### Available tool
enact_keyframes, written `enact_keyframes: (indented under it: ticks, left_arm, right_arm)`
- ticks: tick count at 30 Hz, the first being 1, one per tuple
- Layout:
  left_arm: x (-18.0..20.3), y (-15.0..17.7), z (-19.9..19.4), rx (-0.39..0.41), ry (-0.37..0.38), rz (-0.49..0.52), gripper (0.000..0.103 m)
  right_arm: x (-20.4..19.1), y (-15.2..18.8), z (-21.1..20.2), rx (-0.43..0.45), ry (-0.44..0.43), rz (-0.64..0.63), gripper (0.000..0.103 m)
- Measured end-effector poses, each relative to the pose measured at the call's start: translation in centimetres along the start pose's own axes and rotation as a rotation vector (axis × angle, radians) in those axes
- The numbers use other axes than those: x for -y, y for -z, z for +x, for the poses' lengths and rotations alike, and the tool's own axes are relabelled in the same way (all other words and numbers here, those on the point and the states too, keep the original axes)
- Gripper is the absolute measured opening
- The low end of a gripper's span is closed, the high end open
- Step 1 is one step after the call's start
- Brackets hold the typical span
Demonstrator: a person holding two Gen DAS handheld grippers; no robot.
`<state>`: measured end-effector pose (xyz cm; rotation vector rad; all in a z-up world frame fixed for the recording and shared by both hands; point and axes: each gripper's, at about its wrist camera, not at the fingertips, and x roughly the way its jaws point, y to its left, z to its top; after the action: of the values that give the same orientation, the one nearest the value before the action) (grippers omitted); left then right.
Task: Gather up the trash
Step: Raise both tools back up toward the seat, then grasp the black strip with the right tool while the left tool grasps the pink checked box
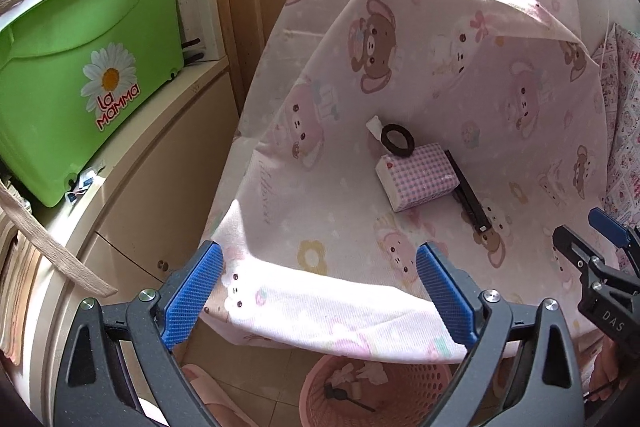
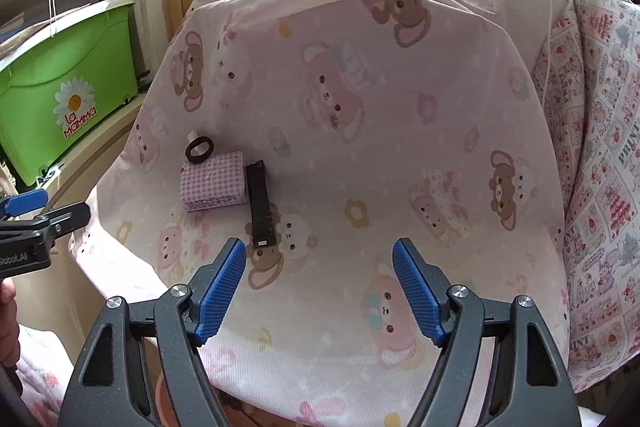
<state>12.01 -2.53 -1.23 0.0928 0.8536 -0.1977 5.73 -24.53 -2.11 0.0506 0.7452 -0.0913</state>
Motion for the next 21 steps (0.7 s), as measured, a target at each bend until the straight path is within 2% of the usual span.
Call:
enact_keyframes:
  ticks: [6, 10, 14, 16, 17, 19, 21]
  left_arm:
    - [-0.6, -1.2, 0.6, -0.029, 0.027, -0.017, 0.096]
    - [-0.7, -2.6, 0.1, 0.010, 0.005, 0.015, 0.096]
    - [-1.2, -2.2, 0.8, 0.048, -0.023, 0.016, 0.096]
    - [-1.5, -1.5, 1.6, 0.025, -0.055, -0.004, 0.096]
    - [-1.8, -1.2, 1.9, 0.003, -0.039, -0.027, 0.096]
    - [-2.3, -0.9, 1.9, -0.021, 0.051, -0.087, 0.096]
    - [-2.2, -0.9, 1.4, -0.001, 0.057, -0.089, 0.096]
  right_arm:
    - [-1.4, -2.3, 2.6, -0.061, -0.082, -0.077, 0.078]
    - [-2.6, -2.9, 5.4, -0.171, -0.153, -0.160, 0.078]
    - [-3.2, -2.6, 6.6, -0.152, -0.150, -0.175, 0.077]
    - [-3.5, -2.6, 7.7, -0.159, -0.153, -0.160, 0.073]
    - [-3.7, -2.6, 8.3, -0.167, -0.148, -0.154, 0.068]
    - [-4.1, -2.6, 9.6, -0.183, -0.142, -0.150, 0.062]
    - [-4.6, -2.6, 10.4, -0.183, -0.115, -0.154, 0.055]
